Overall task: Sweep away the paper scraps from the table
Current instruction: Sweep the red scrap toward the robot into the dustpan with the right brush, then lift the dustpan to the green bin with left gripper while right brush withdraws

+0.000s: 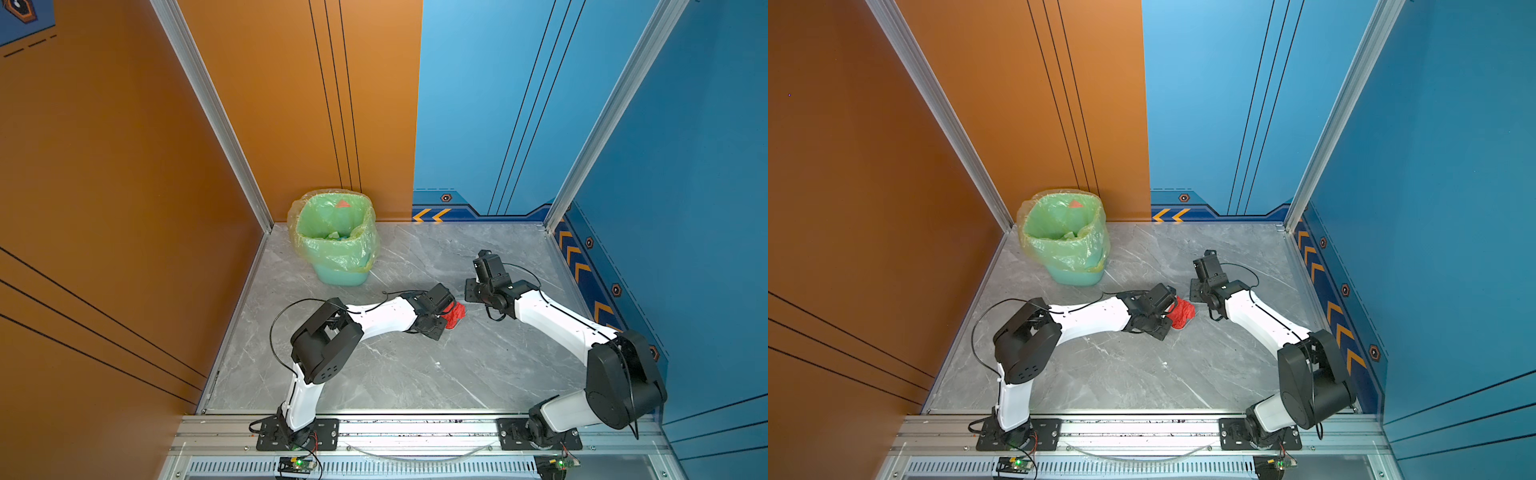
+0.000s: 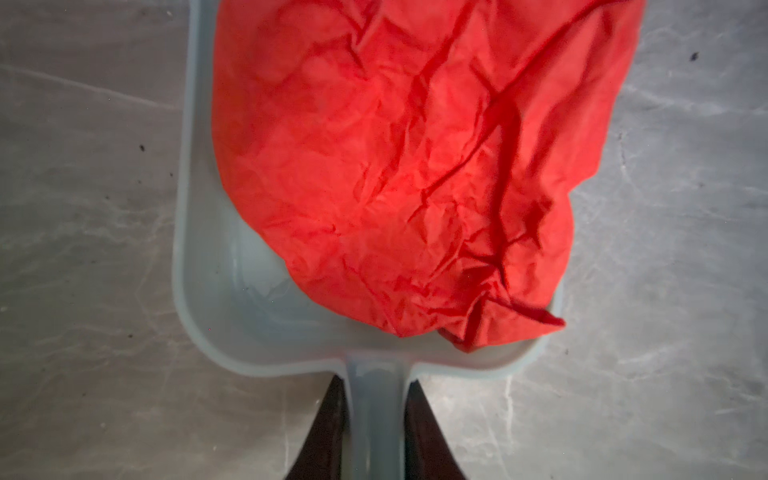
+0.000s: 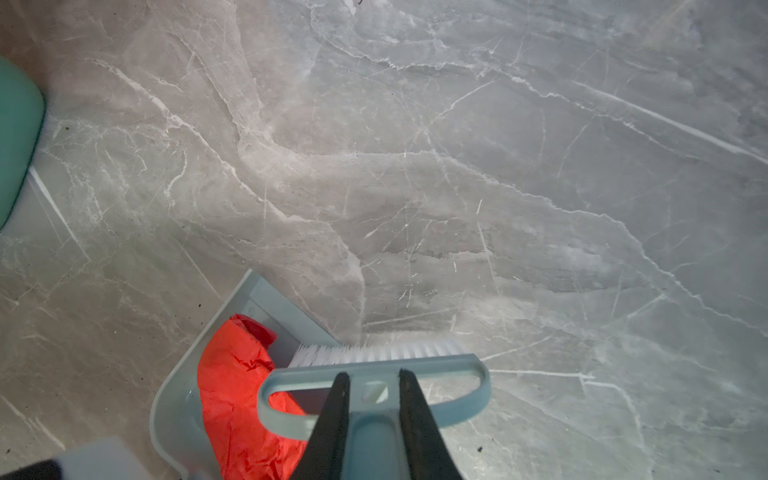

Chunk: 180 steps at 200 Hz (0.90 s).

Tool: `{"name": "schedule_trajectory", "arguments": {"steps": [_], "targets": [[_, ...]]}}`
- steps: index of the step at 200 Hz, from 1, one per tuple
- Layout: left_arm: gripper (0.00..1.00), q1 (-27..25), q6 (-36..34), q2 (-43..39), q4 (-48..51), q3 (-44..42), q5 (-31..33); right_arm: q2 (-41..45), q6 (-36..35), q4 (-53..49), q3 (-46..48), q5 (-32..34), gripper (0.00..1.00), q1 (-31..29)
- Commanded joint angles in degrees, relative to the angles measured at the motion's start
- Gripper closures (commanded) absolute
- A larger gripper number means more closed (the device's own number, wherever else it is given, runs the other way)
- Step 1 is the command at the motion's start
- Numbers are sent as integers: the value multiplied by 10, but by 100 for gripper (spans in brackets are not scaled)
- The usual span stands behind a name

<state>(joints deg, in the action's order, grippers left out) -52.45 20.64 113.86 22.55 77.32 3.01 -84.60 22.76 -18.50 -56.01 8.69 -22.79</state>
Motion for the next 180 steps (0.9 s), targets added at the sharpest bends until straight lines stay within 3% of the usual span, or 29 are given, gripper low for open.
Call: {"name": "schedule_trajectory", "arguments": {"steps": [1, 69, 99, 180], "targets": [[100, 5, 5, -18, -10, -24, -19, 14, 4, -18, -2, 30, 100, 6], [100, 6, 9, -55, -93, -79, -27, 34, 7, -11, -20, 51, 100, 29], [100, 11, 11, -67, -111, -94, -22, 62, 26, -16, -22, 11, 100, 40], [100, 21, 3, -149, -47, -82, 1, 185, 43, -48, -13, -37, 100, 73]]}}
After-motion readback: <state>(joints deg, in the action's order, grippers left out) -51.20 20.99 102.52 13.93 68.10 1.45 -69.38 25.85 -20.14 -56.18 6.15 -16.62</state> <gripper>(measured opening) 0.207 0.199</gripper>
